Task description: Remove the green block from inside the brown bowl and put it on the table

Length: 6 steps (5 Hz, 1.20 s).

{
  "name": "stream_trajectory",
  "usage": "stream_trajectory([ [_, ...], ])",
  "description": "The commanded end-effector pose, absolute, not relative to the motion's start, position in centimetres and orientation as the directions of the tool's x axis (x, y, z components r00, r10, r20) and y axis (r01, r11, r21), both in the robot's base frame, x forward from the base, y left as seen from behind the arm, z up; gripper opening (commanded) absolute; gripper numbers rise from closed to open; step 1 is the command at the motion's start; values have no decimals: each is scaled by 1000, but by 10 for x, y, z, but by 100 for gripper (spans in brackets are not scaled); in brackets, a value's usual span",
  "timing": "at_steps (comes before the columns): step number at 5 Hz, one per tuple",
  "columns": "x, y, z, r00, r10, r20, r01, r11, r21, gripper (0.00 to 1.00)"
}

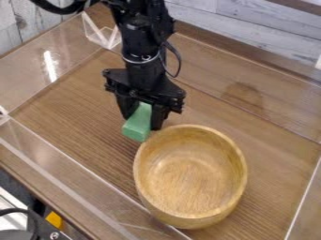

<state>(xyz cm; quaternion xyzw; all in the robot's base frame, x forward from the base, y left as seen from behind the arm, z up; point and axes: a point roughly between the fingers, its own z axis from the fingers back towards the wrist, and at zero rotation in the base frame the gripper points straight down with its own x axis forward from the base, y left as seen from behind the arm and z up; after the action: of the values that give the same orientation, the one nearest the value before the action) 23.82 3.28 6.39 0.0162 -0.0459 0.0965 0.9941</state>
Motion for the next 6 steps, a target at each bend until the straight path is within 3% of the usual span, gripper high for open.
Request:
stream_trajectory([
  [1,249,37,73,972,190,140,-196,980,29,0],
  [6,257,41,77,964,209,167,-218,975,38,0],
])
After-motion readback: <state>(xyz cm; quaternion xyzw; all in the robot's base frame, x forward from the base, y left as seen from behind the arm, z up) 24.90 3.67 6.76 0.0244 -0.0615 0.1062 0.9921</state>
